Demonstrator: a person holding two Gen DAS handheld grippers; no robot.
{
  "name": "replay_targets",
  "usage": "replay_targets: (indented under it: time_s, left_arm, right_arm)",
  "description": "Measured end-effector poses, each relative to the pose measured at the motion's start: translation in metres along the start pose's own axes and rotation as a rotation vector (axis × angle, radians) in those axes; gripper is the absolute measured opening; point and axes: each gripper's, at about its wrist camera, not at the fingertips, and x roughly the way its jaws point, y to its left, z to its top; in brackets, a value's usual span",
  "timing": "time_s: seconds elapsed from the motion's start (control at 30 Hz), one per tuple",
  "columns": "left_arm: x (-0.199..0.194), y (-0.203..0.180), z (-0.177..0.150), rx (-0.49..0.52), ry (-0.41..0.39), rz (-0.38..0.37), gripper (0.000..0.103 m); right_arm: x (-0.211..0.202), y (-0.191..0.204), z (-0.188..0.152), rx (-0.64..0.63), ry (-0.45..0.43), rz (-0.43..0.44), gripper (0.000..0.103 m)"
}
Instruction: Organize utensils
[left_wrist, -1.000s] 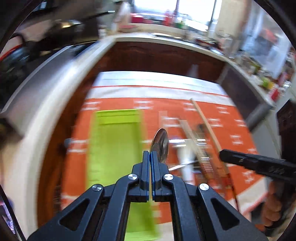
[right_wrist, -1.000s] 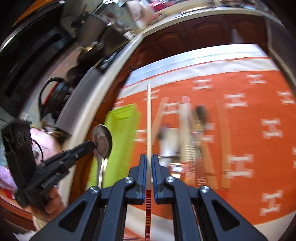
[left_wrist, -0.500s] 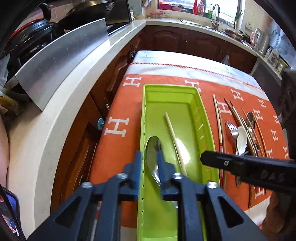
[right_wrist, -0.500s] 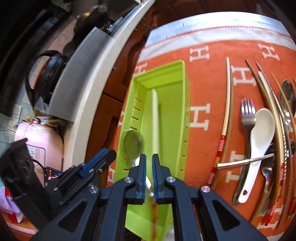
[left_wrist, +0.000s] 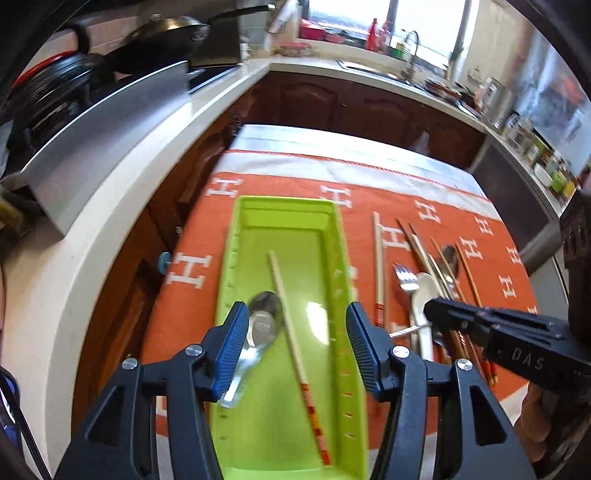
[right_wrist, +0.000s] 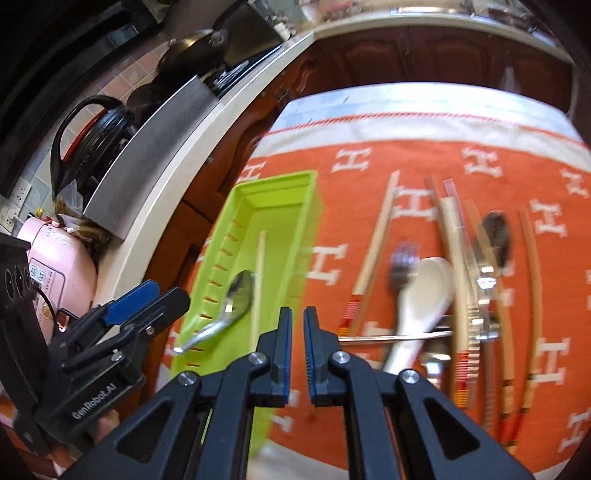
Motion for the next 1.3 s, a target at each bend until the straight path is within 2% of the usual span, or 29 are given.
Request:
replay_targets:
  time_s: [0.23, 0.37, 0.57, 0.97, 1.3]
  left_arm:
    - [-0.001, -0.055, 0.001, 0.095, 0.008, -0.024, 0.057]
    - [-0.001, -0.085, 0.001, 0.144, 0.000, -0.031, 0.060]
    - [0.007, -0.120, 0.005, 0.185, 0.028, -0.051, 0.060]
    - [0.040, -0.160, 0.006, 0.217, 0.098, -0.089, 0.060]
    - [0.072, -0.166, -0.007, 0.149, 0.190, -0.177, 0.060]
  right_arm:
    - [-0.034, -0.046, -0.007, 0.036, -0.067, -0.085, 0.007]
    - [-0.045, -0.071, -0.011, 0.073, -0.080, -0.106, 0.007]
    - [-0.052, -0.104, -0.016, 0.124, -0.080, -0.126, 0.007]
    - [-0.046, -0.148, -0.024, 0.148, -0.045, -0.162, 0.007]
    - [-0.022, -0.158, -0.028, 0.097, 0.009, -0.196, 0.007]
